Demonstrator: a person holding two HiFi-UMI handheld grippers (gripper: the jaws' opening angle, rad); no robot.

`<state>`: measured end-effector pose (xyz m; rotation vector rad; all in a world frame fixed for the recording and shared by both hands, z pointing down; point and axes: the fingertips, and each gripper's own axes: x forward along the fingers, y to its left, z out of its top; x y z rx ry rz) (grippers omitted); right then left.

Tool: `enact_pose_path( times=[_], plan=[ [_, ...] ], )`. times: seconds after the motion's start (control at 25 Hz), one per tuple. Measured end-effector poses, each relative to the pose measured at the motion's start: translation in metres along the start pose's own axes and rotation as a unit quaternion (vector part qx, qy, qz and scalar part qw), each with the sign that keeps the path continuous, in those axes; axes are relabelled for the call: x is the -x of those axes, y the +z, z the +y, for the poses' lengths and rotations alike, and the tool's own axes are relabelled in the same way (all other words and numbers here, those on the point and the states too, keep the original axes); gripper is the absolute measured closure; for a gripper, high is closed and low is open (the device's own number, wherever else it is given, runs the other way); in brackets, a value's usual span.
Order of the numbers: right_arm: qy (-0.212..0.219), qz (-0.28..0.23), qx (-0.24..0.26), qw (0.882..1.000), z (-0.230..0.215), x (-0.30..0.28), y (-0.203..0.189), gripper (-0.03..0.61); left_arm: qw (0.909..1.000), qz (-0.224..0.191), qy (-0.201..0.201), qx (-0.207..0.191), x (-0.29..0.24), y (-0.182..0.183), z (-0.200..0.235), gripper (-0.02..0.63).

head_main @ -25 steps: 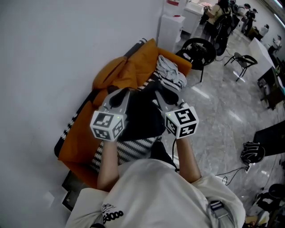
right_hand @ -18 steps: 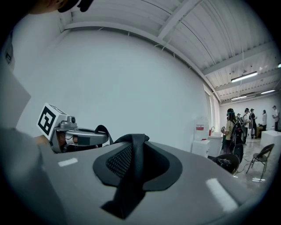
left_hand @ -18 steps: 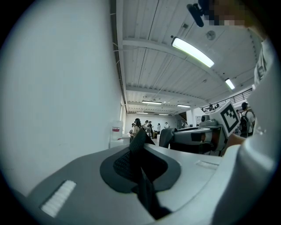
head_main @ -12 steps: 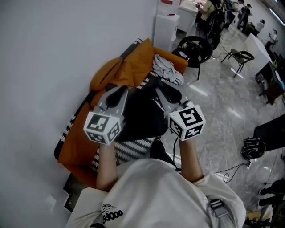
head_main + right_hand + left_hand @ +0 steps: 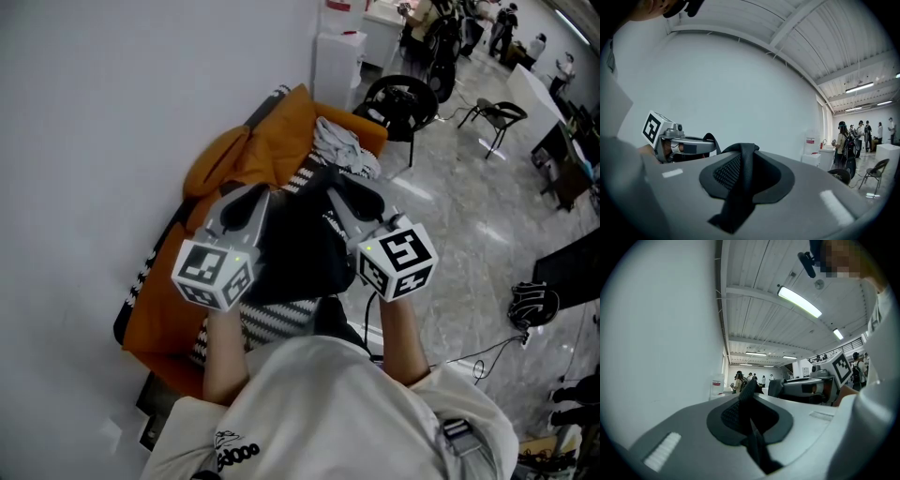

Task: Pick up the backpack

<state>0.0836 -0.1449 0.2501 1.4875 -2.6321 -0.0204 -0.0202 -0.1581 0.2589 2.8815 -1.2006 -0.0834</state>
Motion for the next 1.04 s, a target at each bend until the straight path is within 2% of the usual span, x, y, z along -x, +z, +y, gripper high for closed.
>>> enact_pose_path(
  times=[1.04],
  plan=[
    [0.003,0.020,-0.003,1.000,-0.020,-0.002,-0.010,0.505,0.9988,0.037,-0.015,0.027,-0.025,-0.017,-0.008,0.603]
  ],
)
